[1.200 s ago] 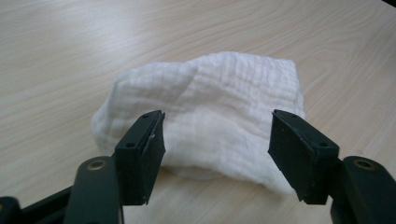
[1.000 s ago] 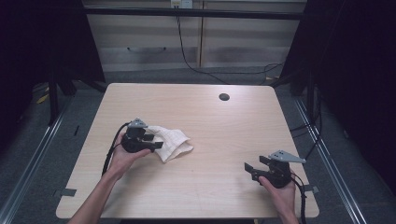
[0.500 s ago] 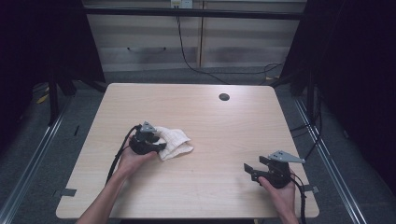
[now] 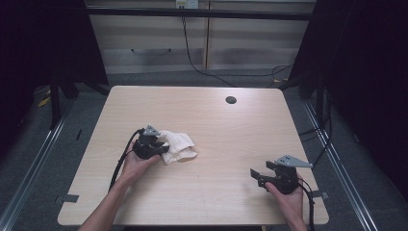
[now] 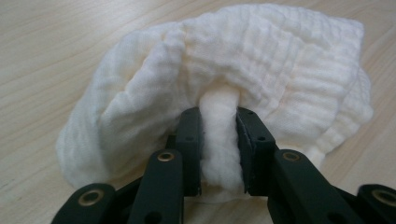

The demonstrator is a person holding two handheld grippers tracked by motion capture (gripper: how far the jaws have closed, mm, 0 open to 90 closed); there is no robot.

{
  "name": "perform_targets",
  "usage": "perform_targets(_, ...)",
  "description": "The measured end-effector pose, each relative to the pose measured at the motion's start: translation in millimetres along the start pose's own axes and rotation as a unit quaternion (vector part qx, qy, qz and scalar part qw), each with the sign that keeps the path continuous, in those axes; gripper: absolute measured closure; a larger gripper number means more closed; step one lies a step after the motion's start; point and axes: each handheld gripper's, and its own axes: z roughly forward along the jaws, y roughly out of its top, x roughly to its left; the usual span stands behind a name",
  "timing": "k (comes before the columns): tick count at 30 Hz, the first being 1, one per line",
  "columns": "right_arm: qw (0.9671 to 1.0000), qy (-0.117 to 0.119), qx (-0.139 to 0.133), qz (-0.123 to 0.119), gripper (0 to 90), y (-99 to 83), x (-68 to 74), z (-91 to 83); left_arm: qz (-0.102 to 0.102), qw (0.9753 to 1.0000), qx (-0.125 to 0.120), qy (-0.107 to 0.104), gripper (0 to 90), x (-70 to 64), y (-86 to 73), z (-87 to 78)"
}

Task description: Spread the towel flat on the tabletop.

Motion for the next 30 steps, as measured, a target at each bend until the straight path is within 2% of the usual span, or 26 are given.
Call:
perform_targets(4,1.0000,0.001,0.001,0.000,26.0,0.0,0.4,0.3,0.004,0.9999,0.000,-0.011,72.8,-3.7,-0.9,-0.5)
perform_targets(5,1.0000,0.001,0.001,0.001,26.0,0.1,0.8,0.4,0.013,0.9998,0.002,-0.013,72.8,-8.1,-1.5,-1.2)
perform_targets(9,1.0000,0.002,0.000,-0.001,26.0,0.0,1.1,0.3,0.021,0.9996,0.002,-0.019,72.7,-16.1,-3.4,-2.4)
perform_targets(11,1.0000,0.003,0.000,-0.002,26.3,-0.1,1.1,0.4,0.027,0.9990,0.004,-0.035,72.6,-24.0,-5.8,-4.0)
perform_targets(16,0.9999,0.008,0.003,-0.010,27.8,0.1,3.8,1.9,0.035,0.9979,0.002,-0.055,72.5,-40.1,-11.8,-7.9)
perform_targets(18,0.9998,0.010,0.006,-0.013,28.5,0.3,5.1,2.9,0.030,0.9976,0.000,-0.063,72.4,-43.3,-12.9,-8.5)
perform_targets(19,0.9998,0.012,0.007,-0.013,28.8,0.4,6.1,3.3,0.042,0.9966,0.001,-0.071,72.4,-49.1,-15.3,-10.4)
perform_targets(21,0.9997,0.015,0.008,-0.016,30.4,0.6,7.9,3.6,0.041,0.9964,0.000,-0.073,72.3,-51.8,-16.0,-10.9)
perform_targets(22,0.9996,0.016,0.009,-0.019,30.6,0.6,8.6,3.9,0.051,0.9954,0.002,-0.081,72.2,-57.5,-17.9,-12.8)
perform_targets(25,0.9995,0.022,0.010,-0.021,30.7,0.8,10.1,4.9,0.059,0.9941,0.006,-0.091,72.0,-63.9,-21.5,-16.9)
perform_targets(30,0.9994,0.024,0.010,-0.023,30.7,0.6,12.0,5.0,0.068,0.9921,0.013,-0.104,71.1,-67.2,-29.2,-26.4)
